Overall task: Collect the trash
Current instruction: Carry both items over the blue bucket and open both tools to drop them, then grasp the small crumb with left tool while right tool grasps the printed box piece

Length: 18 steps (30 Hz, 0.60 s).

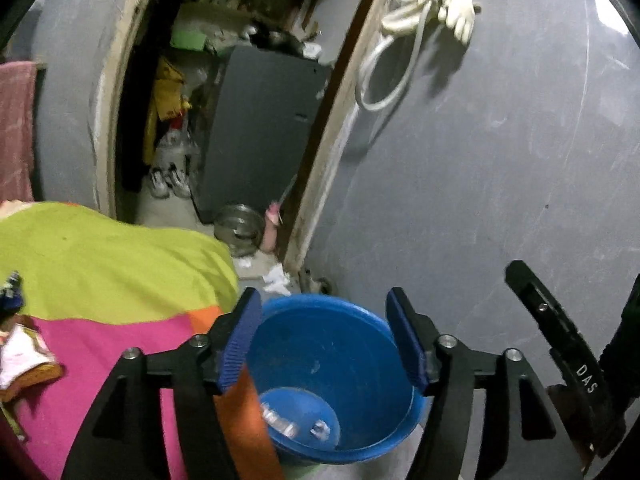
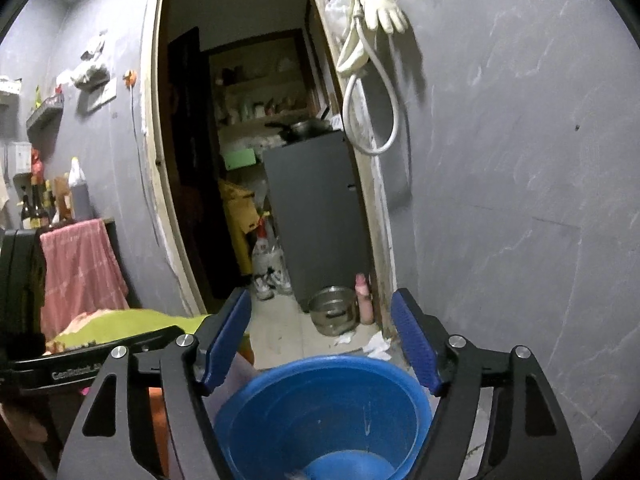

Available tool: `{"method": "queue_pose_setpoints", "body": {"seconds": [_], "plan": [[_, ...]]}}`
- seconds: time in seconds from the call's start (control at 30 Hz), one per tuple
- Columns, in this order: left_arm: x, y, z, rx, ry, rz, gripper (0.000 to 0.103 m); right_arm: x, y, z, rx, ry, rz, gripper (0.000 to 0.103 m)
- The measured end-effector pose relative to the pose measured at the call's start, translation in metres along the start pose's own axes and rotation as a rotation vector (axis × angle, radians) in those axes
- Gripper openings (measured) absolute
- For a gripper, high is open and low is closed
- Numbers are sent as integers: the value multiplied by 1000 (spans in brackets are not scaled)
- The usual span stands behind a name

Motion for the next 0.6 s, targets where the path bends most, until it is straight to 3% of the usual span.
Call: {"method": "queue_pose_setpoints", "body": {"seconds": [0.27,0.6], "plan": [[-20,91,-36,219,21,-23,100,-24,48,-44,159,38,17,101],[-63,191,-46,370,-18,-123,101,-98,86,-88,274,83,-99,103]]}}
Point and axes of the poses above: each gripper's, at about its wrist camera, not at the fingertips, and y roughly against the way its jaws point, x to its right, z to its underside, the point moved 8 cm from there along -y, roughly the way its jaws point, and after that the axes turned 14 degrees about y, right-handed, at the moved point
